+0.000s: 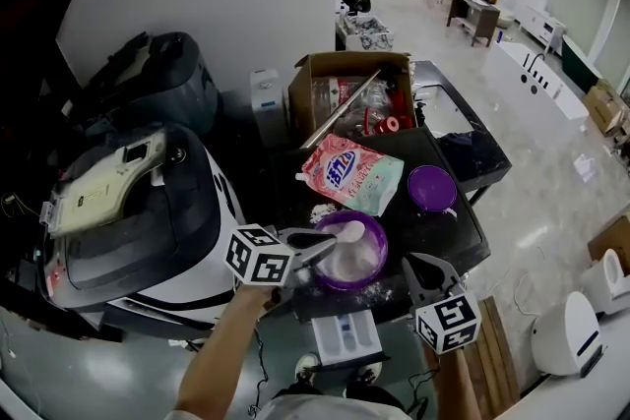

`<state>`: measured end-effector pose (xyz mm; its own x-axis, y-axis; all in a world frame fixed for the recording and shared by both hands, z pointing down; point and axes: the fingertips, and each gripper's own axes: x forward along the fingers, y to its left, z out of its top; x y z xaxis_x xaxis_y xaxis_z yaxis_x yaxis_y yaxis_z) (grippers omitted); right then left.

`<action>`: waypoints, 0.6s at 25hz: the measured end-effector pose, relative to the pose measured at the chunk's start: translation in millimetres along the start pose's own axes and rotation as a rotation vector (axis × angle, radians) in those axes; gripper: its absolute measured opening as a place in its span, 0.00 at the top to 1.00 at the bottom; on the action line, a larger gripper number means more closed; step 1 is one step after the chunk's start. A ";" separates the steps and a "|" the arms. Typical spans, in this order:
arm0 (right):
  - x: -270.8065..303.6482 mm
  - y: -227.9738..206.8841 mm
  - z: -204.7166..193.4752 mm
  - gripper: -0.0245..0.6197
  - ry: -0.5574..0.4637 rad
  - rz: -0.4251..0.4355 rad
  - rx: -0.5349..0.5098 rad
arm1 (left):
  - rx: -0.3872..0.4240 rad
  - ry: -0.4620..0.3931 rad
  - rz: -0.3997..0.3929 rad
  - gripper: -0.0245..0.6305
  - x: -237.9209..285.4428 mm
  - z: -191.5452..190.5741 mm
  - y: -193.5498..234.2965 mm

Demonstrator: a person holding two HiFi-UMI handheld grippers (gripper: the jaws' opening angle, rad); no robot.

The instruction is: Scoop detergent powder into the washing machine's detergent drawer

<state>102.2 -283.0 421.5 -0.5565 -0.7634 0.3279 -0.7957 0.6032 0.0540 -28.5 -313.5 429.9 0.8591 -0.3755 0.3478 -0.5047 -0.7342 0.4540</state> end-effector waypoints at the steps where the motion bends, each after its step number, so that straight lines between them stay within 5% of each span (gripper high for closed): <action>1: -1.1 0.8 1.0 0.97 0.000 -0.002 -0.001 | -0.027 -0.036 -0.002 0.94 -2.2 2.9 -0.1; 7: -6.0 9.8 6.1 0.97 -0.008 -0.014 -0.009 | -0.207 -0.233 -0.060 0.94 -16.5 10.7 -6.7; 15: -10.1 20.2 15.5 0.97 -0.031 -0.048 -0.022 | -0.259 -0.335 -0.062 0.94 -29.6 6.4 -17.8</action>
<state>88.0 -266.6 404.7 -0.5253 -0.7981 0.2951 -0.8163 0.5705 0.0900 -44.4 -292.9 406.3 0.8471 -0.5294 0.0473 -0.4193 -0.6110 0.6715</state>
